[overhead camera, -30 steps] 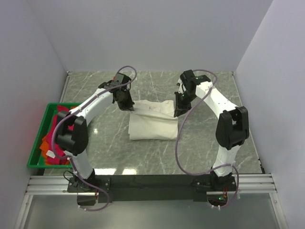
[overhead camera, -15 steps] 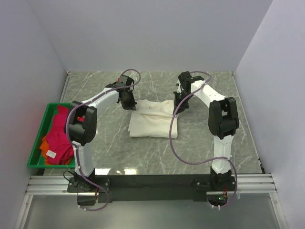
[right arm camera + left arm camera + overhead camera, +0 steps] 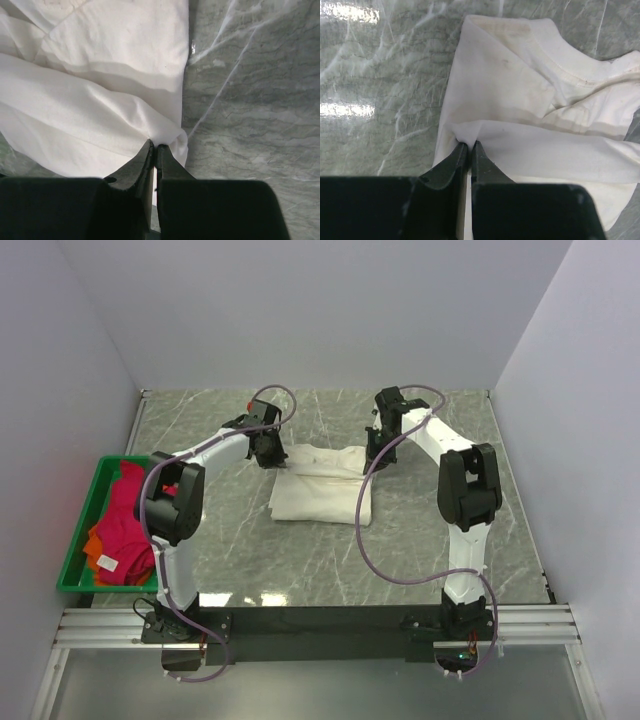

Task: Fold and stack the t-shirts
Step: Fold the tshirt

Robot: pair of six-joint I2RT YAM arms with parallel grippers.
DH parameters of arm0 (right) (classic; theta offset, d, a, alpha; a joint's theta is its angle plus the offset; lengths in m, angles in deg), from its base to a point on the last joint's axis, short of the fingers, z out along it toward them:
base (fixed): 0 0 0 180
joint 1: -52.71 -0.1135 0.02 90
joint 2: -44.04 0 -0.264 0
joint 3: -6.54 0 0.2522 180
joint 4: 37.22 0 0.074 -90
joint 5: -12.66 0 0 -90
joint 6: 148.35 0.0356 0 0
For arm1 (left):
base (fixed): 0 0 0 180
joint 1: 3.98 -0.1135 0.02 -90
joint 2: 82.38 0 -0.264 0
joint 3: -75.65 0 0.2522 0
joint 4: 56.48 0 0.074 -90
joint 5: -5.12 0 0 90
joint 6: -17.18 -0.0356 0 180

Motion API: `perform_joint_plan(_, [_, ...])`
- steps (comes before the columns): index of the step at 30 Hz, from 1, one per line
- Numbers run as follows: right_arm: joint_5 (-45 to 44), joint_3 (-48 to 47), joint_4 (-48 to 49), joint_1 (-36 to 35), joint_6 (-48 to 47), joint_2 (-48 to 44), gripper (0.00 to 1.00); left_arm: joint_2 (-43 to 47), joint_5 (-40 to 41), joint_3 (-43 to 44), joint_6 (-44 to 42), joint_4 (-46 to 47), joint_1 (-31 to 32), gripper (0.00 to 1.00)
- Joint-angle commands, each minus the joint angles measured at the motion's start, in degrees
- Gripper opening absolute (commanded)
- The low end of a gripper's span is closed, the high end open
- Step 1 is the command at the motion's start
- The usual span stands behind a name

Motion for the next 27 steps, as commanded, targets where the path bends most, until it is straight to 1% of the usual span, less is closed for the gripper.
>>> perform_joint_plan(1, [-0.98, -2.87, 3.5, 1.29, 1.29, -1.47, 0.0, 1.99, 1.36, -0.34, 0.15, 3.91, -0.33, 0.01])
perform_joint_plan(3, [-0.63, -2.79, 4.37, 1.2, 1.73, -1.38, 0.0, 2.07, 1.37, -0.87, 0.5, 4.96, -0.42, 0.01])
perform_joint_plan(4, [-0.54, -2.44, 5.08, 1.2, 1.82, -1.73, 0.0, 2.42, 2.93, -1.13, 0.59, 5.49, -0.42, 0.01])
perform_joint_plan(10, [0.07, 0.91, 11.31, 1.29, 2.61, -4.02, 0.0, 5.41, 4.53, -4.65, 1.2, 10.41, -0.42, 0.01])
perform_joint_plan(12, [0.34, 0.73, 12.02, 1.2, 2.88, -3.14, 0.02, 4.89, 4.53, -4.74, 1.47, 10.6, -0.42, 0.01])
perform_joint_plan(14, [0.25, 0.29, 12.73, 1.29, 3.14, -2.09, 0.06, 3.75, 4.53, -4.13, 1.38, 10.34, -0.33, 0.03])
perform_joint_plan(18, [0.16, -1.2, 14.13, 1.38, 2.88, -0.25, 0.12, 3.48, 6.2, -4.3, 1.38, 11.39, -0.42, 0.06])
perform_joint_plan(21, [-0.19, -2.69, 15.27, 1.38, 2.44, 0.29, 0.22, 4.53, 7.6, -4.65, 1.73, 12.53, -0.42, 0.15])
perform_joint_plan(22, [-0.36, -3.05, 15.45, 1.38, 2.35, 0.2, 0.28, 5.06, 8.48, -4.74, 2.17, 12.7, -0.42, 0.25])
perform_joint_plan(24, [-0.8, -3.23, 17.11, 1.46, 2.18, -1.63, 0.33, 7.16, 9.45, -5.53, 2.52, 13.32, -0.42, 0.36])
perform_joint_plan(25, [-0.89, -2.01, 17.99, 1.46, 2.0, -2.69, 0.37, 8.04, 10.41, -5.88, 3.04, 13.58, -0.42, 0.45])
perform_joint_plan(27, [-0.72, 0.02, 21.41, 1.46, 1.39, -6.73, 0.39, 11.37, 11.9, -7.46, 3.57, 14.37, -0.42, 0.56])
